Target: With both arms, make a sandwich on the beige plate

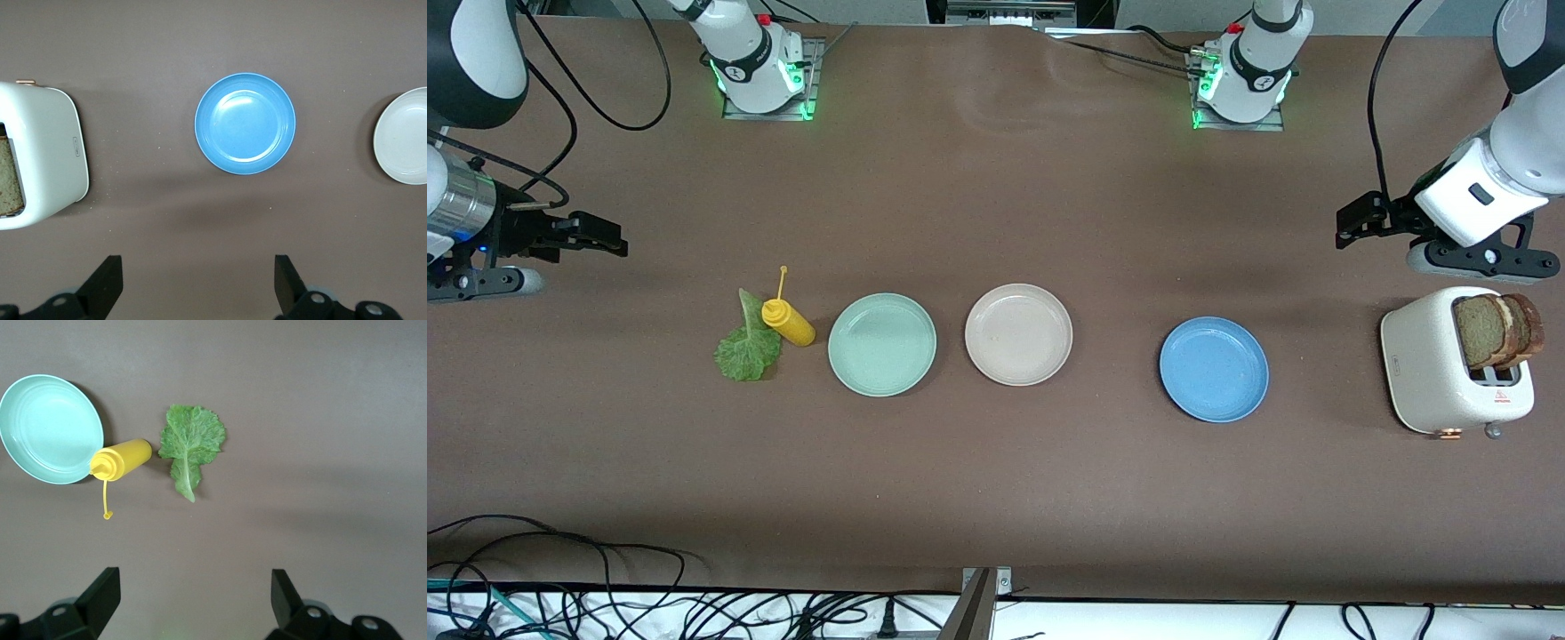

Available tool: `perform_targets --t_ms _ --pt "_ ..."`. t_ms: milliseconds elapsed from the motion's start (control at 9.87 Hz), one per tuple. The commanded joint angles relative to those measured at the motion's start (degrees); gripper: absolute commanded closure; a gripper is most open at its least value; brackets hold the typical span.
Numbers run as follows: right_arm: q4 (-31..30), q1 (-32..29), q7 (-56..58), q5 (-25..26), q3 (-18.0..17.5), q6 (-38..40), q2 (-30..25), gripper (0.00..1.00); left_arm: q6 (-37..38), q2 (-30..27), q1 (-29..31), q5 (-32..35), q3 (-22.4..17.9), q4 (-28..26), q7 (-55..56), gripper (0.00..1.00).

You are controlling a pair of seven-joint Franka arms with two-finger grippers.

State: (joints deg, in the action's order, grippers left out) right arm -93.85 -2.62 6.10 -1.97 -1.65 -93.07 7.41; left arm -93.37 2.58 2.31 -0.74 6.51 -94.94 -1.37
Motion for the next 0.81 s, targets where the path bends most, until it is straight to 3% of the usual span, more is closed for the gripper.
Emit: perform_targets --t_ms 0,507,709 --pt "0.34 -0.28 1.20 -1.02 0.16 0.35 0.07 0.00 1.00 0.06 -0.20 0.74 0.17 1.07 -0.48 0.00" --pt "0.34 -0.37 1.20 -1.02 0.16 0.35 0.42 0.00 0.65 4.27 1.29 1.44 -0.53 3.44 -0.83 0.00" --pt "0.34 -0.37 1.20 -1.02 0.16 0.17 0.59 0.00 0.47 6.91 6.72 2.14 -0.88 3.53 -2.13 0.00"
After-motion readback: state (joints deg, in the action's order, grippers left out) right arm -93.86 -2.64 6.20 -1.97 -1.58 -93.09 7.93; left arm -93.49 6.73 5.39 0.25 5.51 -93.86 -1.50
